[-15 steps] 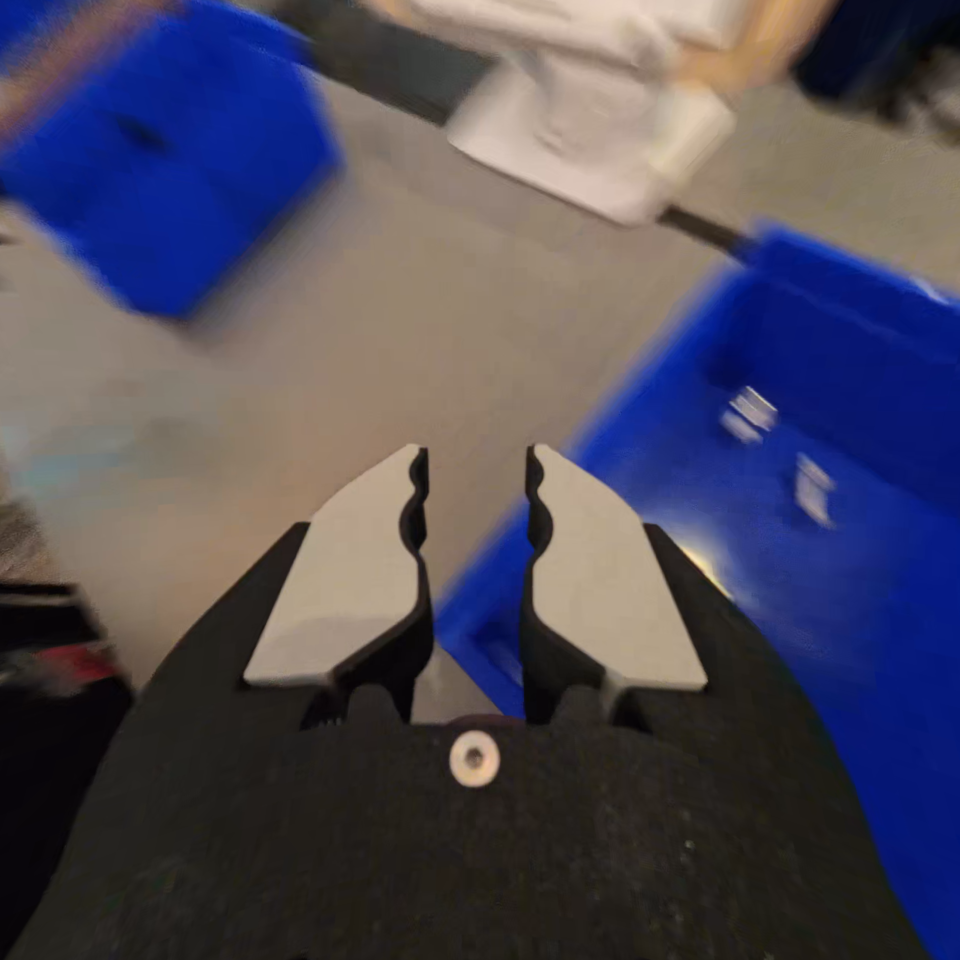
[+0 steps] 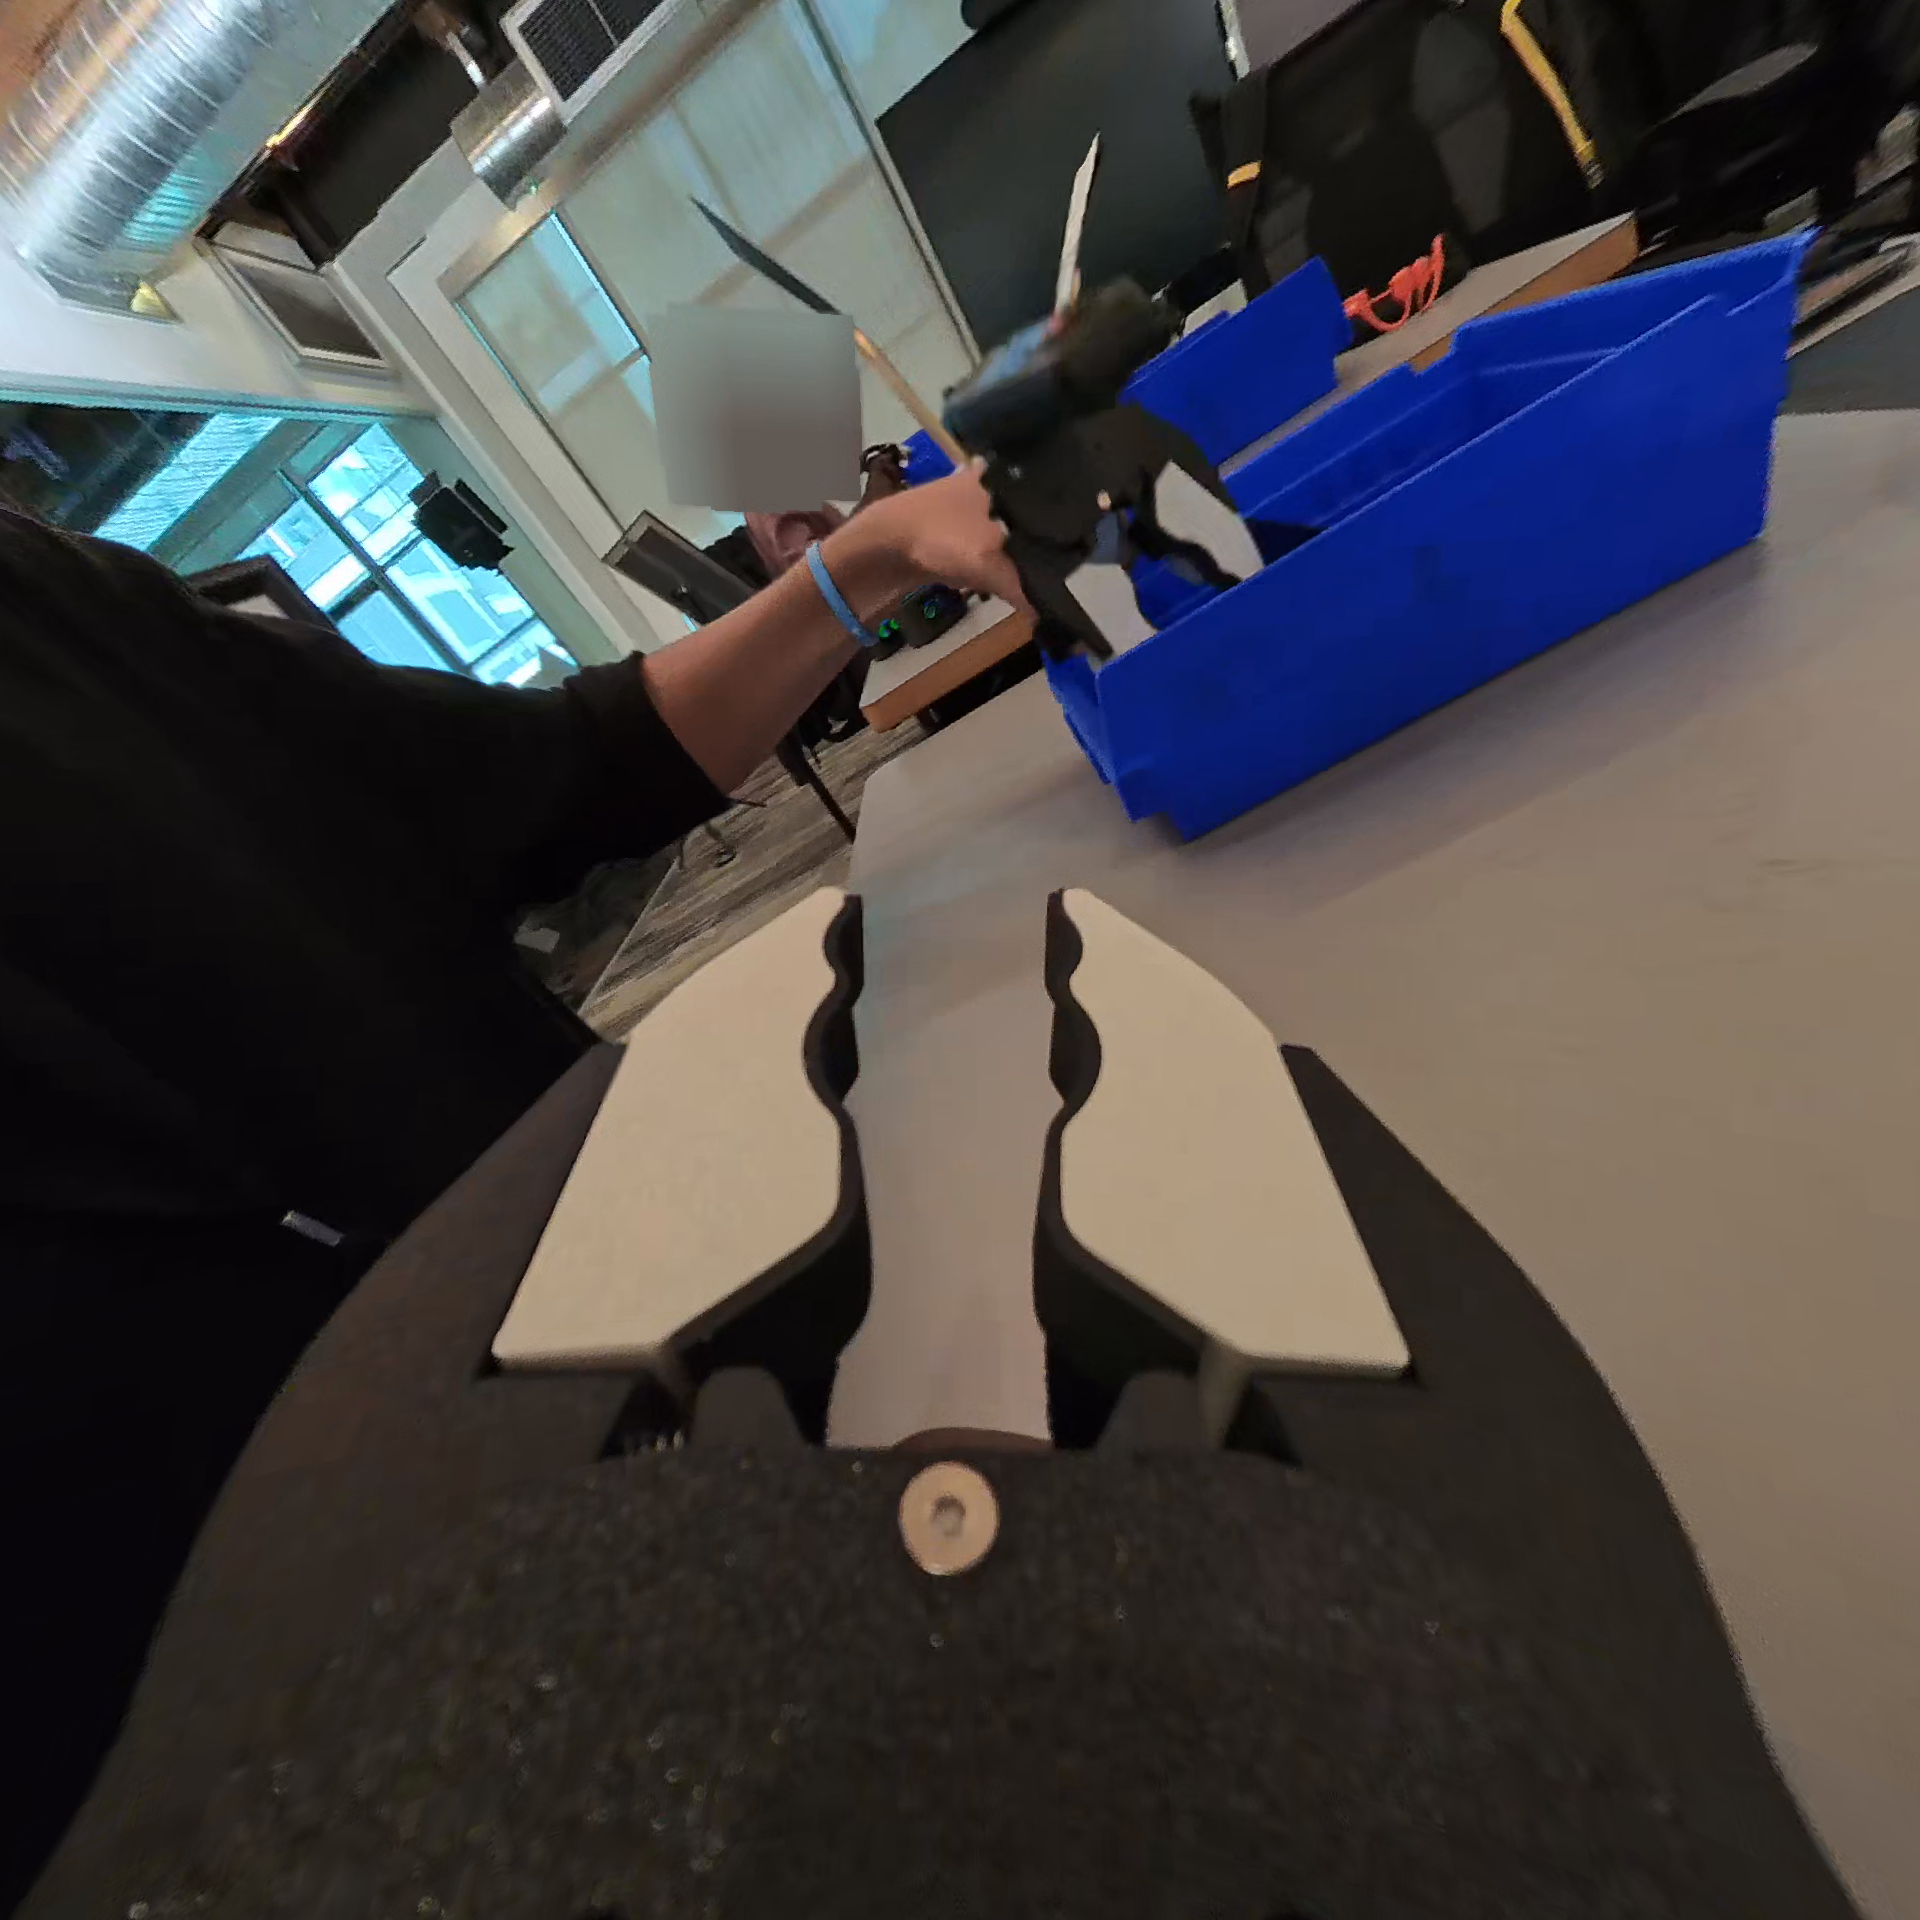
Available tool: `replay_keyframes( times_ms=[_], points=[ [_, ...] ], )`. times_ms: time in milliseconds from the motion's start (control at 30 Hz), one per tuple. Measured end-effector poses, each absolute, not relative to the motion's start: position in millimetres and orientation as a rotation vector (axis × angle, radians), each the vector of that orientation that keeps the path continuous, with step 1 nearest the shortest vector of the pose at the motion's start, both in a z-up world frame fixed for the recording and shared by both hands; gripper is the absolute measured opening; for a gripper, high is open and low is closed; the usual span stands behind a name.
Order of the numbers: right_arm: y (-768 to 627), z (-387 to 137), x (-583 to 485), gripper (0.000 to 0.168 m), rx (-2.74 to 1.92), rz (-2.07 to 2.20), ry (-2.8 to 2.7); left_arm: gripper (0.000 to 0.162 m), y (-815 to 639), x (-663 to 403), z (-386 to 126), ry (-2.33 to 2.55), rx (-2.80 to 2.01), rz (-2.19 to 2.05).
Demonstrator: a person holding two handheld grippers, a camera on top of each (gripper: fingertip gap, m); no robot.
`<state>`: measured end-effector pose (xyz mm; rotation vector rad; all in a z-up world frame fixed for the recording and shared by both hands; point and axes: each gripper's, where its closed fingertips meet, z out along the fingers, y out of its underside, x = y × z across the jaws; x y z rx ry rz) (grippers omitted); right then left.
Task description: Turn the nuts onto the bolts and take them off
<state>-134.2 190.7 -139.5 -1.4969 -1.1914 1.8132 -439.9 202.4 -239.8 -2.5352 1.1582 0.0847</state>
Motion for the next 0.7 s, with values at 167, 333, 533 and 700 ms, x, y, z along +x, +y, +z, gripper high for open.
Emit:
replay_keyframes(
  times_ms=[167, 333, 533, 700],
  points=[
    [195.3, -137.7, -121.6, 0.033, -1.489, 1.742, -1.184, 0.051, 206.9, -450.4, -270.3, 1.231, -2.632, 0.073],
    [197.1, -136.5, -116.7, 0.032, -1.489, 1.772, -1.160, 0.041, 209.8, -456.0, -279.7, 1.224, -2.662, 0.065],
    [193.6, -141.2, -118.2, 0.032, -1.503, 1.779, -1.187, 0.017, 210.3, -442.1, -281.9, 1.186, -2.608, -0.081],
    [189.3, -141.0, -119.9, 0.031, -1.500, 1.795, -1.200, 0.017, 198.3, -442.5, -275.7, 1.200, -2.607, -0.088]
  ],
)
